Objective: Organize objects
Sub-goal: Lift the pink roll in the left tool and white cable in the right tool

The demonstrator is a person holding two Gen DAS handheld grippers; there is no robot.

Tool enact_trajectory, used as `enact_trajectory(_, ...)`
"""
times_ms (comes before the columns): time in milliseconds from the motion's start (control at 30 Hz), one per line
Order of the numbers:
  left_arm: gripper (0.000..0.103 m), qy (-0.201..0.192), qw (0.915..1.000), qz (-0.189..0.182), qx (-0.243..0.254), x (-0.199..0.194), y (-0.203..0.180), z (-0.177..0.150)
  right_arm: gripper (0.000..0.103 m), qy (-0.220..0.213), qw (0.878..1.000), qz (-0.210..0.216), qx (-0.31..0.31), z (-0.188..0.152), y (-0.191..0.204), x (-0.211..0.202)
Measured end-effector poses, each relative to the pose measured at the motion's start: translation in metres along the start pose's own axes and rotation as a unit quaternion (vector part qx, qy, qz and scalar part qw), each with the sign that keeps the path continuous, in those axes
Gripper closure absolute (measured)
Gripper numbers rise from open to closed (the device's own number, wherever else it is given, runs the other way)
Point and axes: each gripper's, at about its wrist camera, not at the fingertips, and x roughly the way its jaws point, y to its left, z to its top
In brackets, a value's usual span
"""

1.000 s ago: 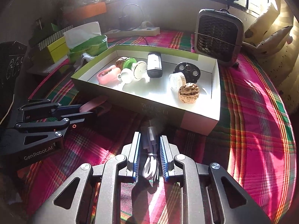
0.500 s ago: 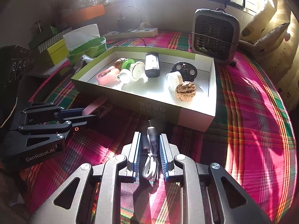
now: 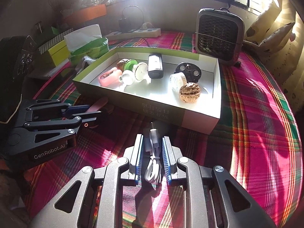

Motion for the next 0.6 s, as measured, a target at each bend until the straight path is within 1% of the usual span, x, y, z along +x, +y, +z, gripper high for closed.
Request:
enact_trajectory(200,0.088,-0.010,0.9999,-0.005,-0.003,-0.010,0.001,0.001,0.083,-0.001,1.000,0.004,0.000,0.002,0.001,-0.003)
enact_trajectory(367,0.088,-0.023,0.9997,-0.006,-0.002,-0.023,0.003,0.005,0.083,-0.014,1.000,0.015,0.008,0.007,0.000,-0.013)
enact_trajectory(467,0.088,-0.029,0.9995,-0.008,-0.005,-0.029,0.005,0.010,0.083,-0.022,1.000,0.013,0.007,0.014,0.000,-0.018)
enact_trajectory(600,0.088,-0.037,0.9993,-0.001,-0.004,-0.034,0.009,0.016,0.083,-0.029,1.000,0.010,0.003,0.022,0.001,-0.021)
